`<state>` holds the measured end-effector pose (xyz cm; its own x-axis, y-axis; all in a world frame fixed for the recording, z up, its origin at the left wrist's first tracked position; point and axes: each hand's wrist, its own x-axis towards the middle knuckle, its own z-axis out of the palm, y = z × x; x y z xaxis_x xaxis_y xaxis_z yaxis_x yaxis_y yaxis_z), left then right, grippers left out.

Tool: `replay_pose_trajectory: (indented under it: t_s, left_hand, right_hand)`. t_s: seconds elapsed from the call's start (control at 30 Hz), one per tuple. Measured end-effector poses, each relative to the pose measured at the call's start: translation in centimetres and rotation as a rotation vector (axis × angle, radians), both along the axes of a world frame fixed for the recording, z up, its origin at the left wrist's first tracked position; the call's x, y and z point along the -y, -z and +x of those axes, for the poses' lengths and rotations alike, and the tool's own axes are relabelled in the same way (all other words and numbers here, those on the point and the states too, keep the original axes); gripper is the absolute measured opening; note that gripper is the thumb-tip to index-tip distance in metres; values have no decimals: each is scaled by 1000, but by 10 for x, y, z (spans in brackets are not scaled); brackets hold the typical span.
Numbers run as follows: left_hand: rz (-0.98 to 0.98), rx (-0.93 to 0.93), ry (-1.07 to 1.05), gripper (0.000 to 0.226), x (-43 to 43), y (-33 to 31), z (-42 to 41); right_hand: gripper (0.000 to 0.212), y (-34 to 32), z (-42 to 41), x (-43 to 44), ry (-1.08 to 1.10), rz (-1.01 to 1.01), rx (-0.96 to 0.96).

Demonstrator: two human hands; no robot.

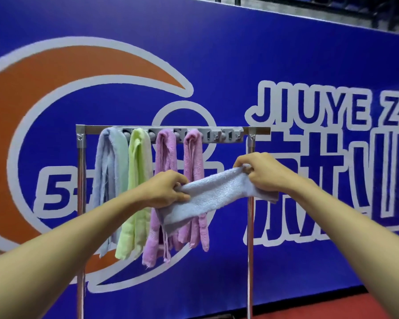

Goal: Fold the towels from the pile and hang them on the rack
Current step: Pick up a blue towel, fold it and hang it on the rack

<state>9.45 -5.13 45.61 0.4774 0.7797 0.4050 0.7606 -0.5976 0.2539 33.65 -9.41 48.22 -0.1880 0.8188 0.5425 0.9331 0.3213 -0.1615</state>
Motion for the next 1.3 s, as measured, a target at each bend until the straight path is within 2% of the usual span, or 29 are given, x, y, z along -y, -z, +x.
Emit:
replay_pose_trajectory:
  t_s: [0.13,0.23,0.33,0.57,0.83,1.0,1.17,1.3]
  left_hand:
    - [-2,-9,0,10,-1,7,-1]
    - [-10,-36,-7,26,0,5,-4]
    - [-6,-51,-32,37,1,-1,-7]
    - [16,-40,-61,32,-3,-17,-30]
    - [29,14,-176,18,-6,-60,-104]
    - [103,165,-269,20,-13,-98,-149]
    - [140,362,-334,23,-50,-128,-191]
    - [137,498,-307,25,-87,-143,-215]
  right_hand:
    - [29,8,1,-7,-18,-48,-40]
    - [18,10,1,-10,-46,-60,-61]
    - [19,7,-3,-10,-81,-59,-42]
    - [23,-5,-25,-20,-144,-10,-25]
    - [31,-30,-96,-57,-270,8,-65]
    - [42,-66,-151,-75,-307,91,-86]
    - [40,-107,-204,-110,-307,120,-98]
    - [38,-129,-233,-143,-266,103,-146]
